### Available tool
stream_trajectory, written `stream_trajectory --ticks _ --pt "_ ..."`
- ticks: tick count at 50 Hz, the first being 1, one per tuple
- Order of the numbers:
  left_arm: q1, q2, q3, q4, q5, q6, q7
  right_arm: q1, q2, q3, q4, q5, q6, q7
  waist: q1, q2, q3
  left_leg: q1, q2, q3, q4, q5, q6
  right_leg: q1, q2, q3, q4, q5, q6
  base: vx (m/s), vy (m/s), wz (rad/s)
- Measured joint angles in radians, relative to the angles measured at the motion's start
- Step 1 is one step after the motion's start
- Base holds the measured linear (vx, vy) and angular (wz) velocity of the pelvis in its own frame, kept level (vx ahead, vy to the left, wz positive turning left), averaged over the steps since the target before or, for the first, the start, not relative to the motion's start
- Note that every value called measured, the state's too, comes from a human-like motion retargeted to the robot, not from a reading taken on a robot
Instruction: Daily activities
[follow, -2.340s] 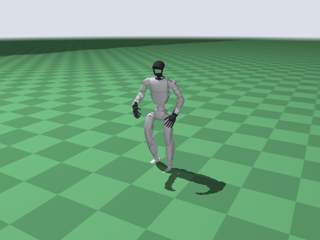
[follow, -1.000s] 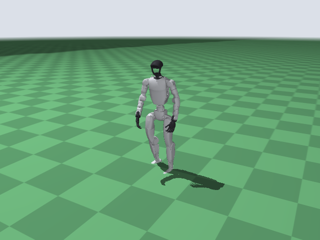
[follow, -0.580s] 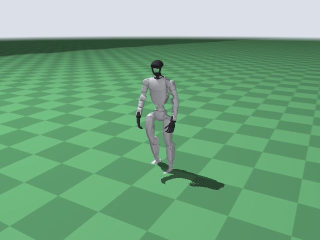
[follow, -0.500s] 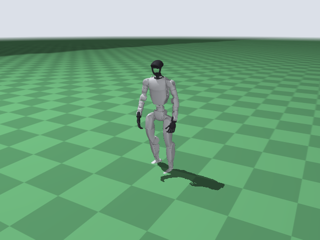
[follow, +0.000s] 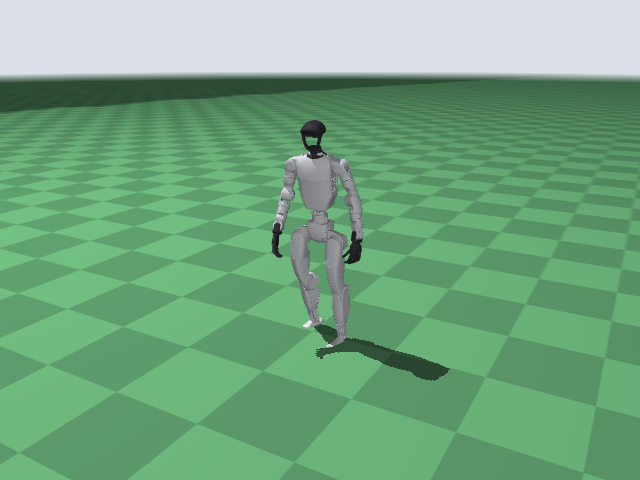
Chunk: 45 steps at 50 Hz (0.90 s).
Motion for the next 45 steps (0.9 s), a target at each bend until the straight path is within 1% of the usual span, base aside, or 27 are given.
stream_trajectory --ticks 8,13,18,33,45 --pt "-0.117 -0.017 -0.101 -0.072 -0.031 -0.015 0.053 -0.079 0.027 0.140 -0.029 0.008 -0.003 0.010 0.023 0.000 -0.005 0.002 -0.007 0.001 0.000 -0.005 0.020 -0.008 -0.010 0.006 0.016 -0.015 -0.008 0.00 0.00 0.00" --pt "-0.195 -0.030 -0.180 -0.112 -0.048 -0.022 0.045 -0.135 0.038 0.225 -0.046 0.013 0.002 0.048 0.033 0.003 -0.003 0.014 -0.010 0.005 0.000 -0.011 0.026 -0.001 -0.014 0.011 0.019 -0.021 -0.013 0.00 0.00 0.00" --pt "-0.248 -0.042 -0.236 -0.130 -0.074 -0.023 0.015 -0.175 0.039 0.279 -0.067 0.019 0.005 0.089 0.037 0.003 0.006 0.031 -0.010 0.014 0.000 -0.017 0.029 0.015 -0.014 0.017 0.018 -0.024 -0.013 0.00 0.00 0.00" --pt "-0.261 -0.035 -0.286 -0.140 -0.140 -0.024 -0.051 -0.183 0.024 0.320 -0.122 0.050 0.005 0.154 0.037 -0.011 0.023 0.069 -0.005 0.035 0.001 -0.029 0.037 0.051 -0.008 0.027 0.005 -0.019 -0.009 0.00 0.00 0.00" --pt "-0.270 -0.031 -0.322 -0.134 -0.146 -0.015 -0.090 -0.202 0.038 0.339 -0.081 0.043 0.016 0.179 0.042 -0.018 0.021 0.070 0.000 0.037 0.001 -0.027 0.039 0.054 -0.002 0.025 -0.003 -0.016 -0.013 0.00 0.00 0.00"
